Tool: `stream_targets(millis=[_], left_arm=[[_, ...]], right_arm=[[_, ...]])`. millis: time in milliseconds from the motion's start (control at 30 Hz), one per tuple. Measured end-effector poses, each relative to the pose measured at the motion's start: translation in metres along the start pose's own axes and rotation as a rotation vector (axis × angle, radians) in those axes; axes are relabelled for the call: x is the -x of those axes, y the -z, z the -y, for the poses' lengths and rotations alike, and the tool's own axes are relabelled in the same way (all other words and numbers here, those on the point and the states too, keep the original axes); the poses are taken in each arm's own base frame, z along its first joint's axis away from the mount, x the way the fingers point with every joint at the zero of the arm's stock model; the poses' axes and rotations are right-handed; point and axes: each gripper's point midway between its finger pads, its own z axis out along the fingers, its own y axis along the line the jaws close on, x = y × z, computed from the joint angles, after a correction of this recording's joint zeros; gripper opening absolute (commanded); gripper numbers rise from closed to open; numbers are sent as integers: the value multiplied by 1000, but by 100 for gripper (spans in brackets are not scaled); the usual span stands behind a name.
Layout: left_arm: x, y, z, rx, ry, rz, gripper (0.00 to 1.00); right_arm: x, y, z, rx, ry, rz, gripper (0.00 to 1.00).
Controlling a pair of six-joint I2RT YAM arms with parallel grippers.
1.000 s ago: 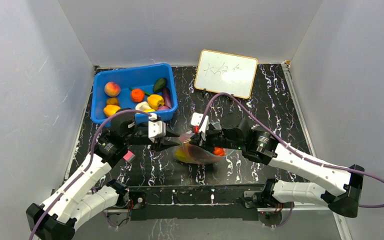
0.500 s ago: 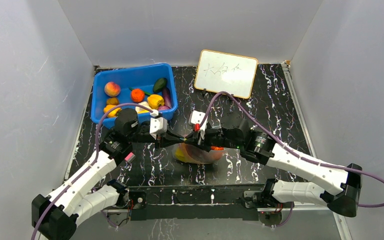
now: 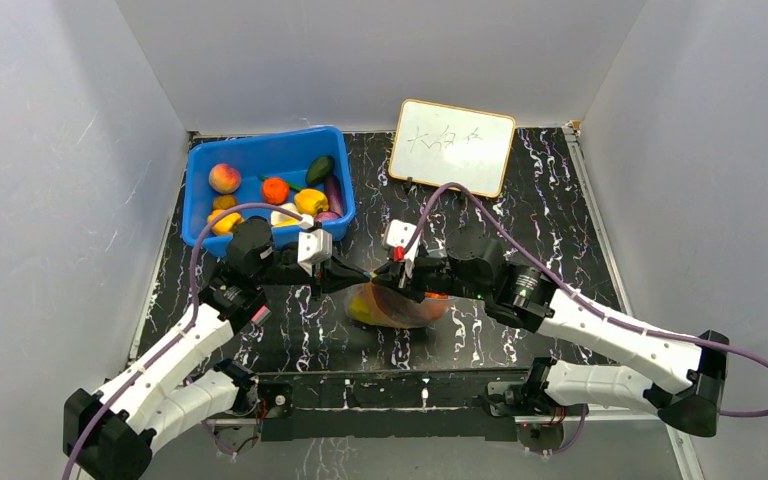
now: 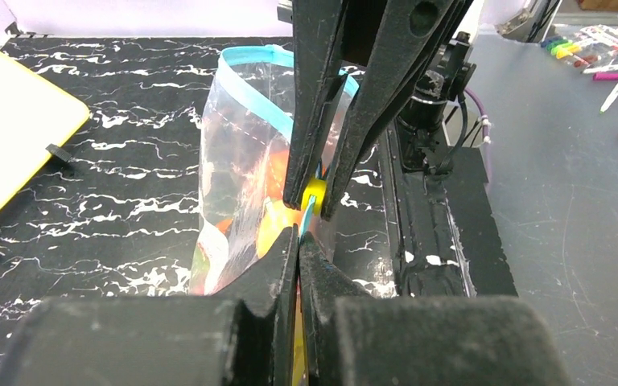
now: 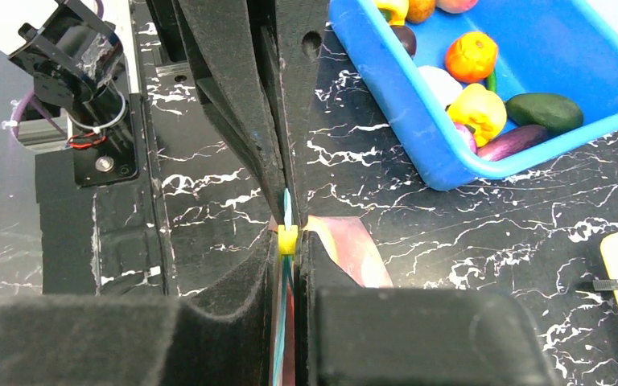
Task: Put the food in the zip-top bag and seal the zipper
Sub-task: Zip the zipper food storage bag at the center of the board.
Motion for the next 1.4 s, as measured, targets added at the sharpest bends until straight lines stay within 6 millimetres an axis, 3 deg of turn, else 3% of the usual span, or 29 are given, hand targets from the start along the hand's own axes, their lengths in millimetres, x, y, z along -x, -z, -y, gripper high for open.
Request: stream_targets(millis=[667,700,733,800,1000,1067,1100,1167,1200,1400], left_arm=[[12,-1,10,-12,58,111,0],[13,0,10,-12,54,112,6],[13,0,10,-12,50,113,18],[15,0,13,-29,39,108,35],[16,-3,15,-95,33,52,50],[12,-4,14,-102,43,40,44],[10,-4,15,-106,51,35,34],[8,-4,15,-114,57,29,4],[6,-4,16,-118,63,26,0],[6,-4,18,-131,57,19,0]], right_arm=[[-10,19,2,-40,-3,-36,0],[-13,20,2,-41,-5,-49,0],[-14,21,1,-40,-6,-54,0],[-14,21,0,-35,-5,-52,0],[-8,17,-6,9,0,-24,0],[-10,12,-9,28,-2,-29,0],[-12,9,-10,35,-4,-34,0],[-15,3,-11,52,-7,-42,0],[-17,0,-12,58,-8,-45,0],[-17,-2,-15,75,-10,-44,0]])
